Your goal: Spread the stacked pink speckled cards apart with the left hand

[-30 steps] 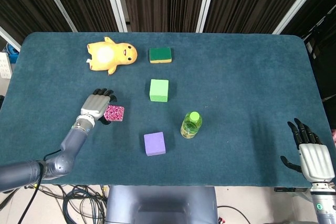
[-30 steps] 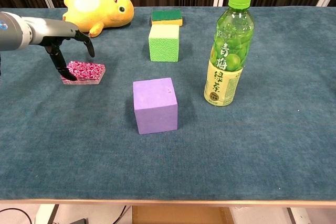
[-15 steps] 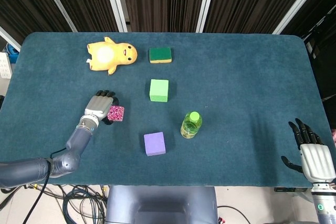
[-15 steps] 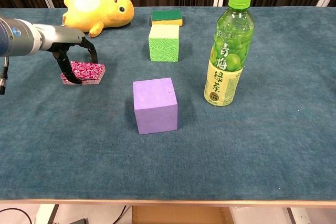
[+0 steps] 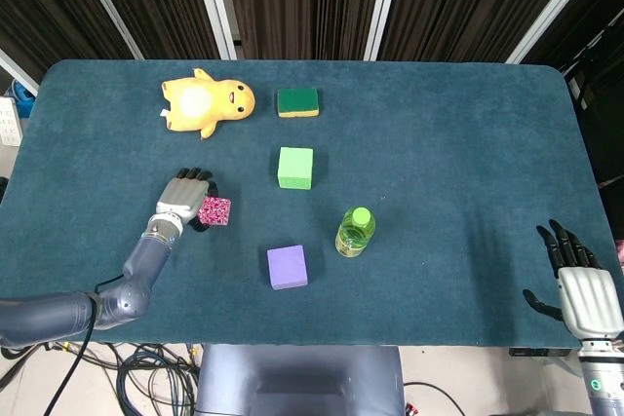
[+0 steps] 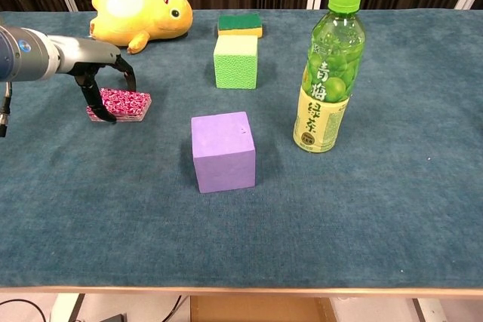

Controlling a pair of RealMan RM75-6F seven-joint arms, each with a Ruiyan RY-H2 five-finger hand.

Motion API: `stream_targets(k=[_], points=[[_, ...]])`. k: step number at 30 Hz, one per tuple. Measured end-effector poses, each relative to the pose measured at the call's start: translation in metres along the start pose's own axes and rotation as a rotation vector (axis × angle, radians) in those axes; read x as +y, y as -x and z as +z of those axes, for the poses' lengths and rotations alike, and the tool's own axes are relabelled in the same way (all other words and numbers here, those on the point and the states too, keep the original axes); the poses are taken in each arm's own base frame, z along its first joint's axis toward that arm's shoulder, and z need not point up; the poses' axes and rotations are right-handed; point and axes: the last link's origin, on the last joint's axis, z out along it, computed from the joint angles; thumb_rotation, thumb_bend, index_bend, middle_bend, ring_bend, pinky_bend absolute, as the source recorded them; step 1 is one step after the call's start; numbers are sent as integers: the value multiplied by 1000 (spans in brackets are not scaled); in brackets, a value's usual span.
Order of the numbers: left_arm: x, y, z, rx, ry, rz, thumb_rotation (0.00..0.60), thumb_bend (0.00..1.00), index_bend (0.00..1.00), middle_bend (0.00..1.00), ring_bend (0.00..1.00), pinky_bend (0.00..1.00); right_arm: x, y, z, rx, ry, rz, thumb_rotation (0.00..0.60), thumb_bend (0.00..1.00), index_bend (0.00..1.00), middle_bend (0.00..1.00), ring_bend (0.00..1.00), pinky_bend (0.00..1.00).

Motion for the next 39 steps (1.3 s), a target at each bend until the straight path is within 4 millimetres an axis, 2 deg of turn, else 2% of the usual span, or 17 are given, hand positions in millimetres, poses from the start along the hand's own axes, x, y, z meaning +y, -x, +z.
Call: stream_targets(k=[25, 39], points=[[2, 0, 1, 7, -15, 11, 600, 248, 469, 201, 11, 0, -2, 2, -1, -10, -5, 1, 600, 185, 0, 5, 61, 212], [4, -11, -6, 11, -26, 18, 600, 249, 488, 204, 12, 0, -3, 2, 1, -14, -7, 2, 600, 184, 0, 4, 61, 212]])
